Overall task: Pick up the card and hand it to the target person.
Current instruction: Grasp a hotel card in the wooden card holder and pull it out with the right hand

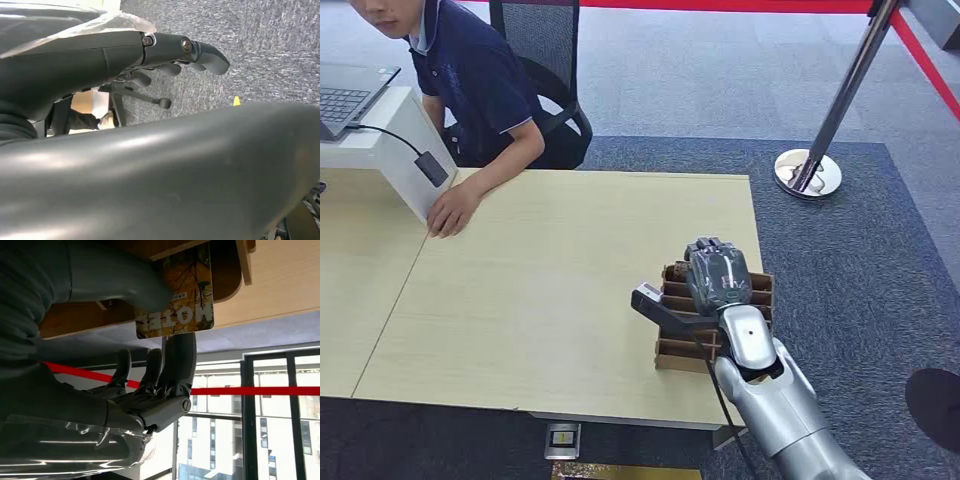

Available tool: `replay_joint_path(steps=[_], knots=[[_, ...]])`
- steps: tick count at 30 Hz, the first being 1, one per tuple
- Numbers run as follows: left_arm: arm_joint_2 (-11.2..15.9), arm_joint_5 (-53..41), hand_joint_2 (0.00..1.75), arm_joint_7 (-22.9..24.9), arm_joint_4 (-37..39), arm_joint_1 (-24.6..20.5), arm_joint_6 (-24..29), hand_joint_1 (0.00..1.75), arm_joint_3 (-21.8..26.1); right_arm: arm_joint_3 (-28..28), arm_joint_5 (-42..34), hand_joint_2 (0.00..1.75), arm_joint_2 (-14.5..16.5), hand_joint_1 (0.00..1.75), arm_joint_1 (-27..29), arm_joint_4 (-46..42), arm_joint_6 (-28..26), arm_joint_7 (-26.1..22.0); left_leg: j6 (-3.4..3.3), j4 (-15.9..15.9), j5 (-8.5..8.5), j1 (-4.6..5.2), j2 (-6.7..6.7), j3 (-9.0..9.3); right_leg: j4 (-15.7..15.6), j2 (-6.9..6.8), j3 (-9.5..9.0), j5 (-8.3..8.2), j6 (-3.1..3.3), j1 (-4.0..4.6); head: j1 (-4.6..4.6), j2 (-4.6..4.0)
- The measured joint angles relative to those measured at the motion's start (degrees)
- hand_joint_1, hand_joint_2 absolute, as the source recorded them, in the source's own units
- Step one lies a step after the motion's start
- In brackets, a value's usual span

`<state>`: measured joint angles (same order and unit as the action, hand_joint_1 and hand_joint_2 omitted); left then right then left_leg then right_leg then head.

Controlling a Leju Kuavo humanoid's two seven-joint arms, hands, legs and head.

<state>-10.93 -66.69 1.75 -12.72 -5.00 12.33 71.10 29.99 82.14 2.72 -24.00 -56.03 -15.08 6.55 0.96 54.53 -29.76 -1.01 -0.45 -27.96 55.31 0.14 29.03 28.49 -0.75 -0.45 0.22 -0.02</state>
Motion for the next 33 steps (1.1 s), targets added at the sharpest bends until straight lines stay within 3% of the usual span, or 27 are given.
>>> replay_joint_path(steps=[5, 17, 23, 28, 33], knots=[[0.0, 0.01, 0.0, 0.01, 0.0, -0.01, 0.0, 0.0, 0.0, 0.0, -0.32, 1.75, 0.08, 1.75, -0.27, 0.47, -0.24, -0.71, 0.0, 0.0, 0.0, 0.0, 0.0, 0.0, 0.0, 0.0, 0.0, 0.0, 0.0, 0.0, 0.0, 0.01], [0.0, 0.01, 0.0, 0.02, 0.0, 0.01, -0.01, 0.0, 0.0, 0.0, -0.14, 1.75, 0.05, 1.75, -0.55, 1.15, -2.32, -1.48, 0.0, 0.0, 0.0, 0.0, 0.0, 0.01, 0.0, 0.0, 0.0, 0.0, 0.0, 0.0, 0.0, 0.01], [0.0, 0.02, 0.0, 0.02, 0.0, 0.06, 0.0, 0.0, 0.0, 0.1, 0.52, 1.75, -1.46, 1.75, 1.63, -4.32, -2.56, -2.72, 0.0, 0.0, 0.0, 0.0, 0.0, -0.02, 0.0, 0.0, 0.03, 0.0, 0.0, 0.0, 0.0, 0.02], [0.0, -0.18, 0.0, 0.0, 0.0, 0.09, -0.01, 0.0, 0.0, 0.48, 0.3, 1.75, -3.55, 1.75, 3.42, -11.59, -2.42, -6.64, 0.0, 0.0, 0.0, 0.0, 0.0, -0.04, 0.0, 0.0, 0.04, 0.0, 0.0, 0.0, 0.0, 0.01], [0.05, -0.53, 0.0, 0.0, 0.0, 0.07, -0.2, 0.0, 0.0, 2.24, -1.28, 1.75, -6.02, 1.75, 3.63, -18.01, -2.08, -14.1, 0.0, 0.0, 0.0, 0.0, 0.0, -0.04, 0.0, 0.0, 0.04, 0.0, 0.0, 0.0, 0.0, 0.02]])
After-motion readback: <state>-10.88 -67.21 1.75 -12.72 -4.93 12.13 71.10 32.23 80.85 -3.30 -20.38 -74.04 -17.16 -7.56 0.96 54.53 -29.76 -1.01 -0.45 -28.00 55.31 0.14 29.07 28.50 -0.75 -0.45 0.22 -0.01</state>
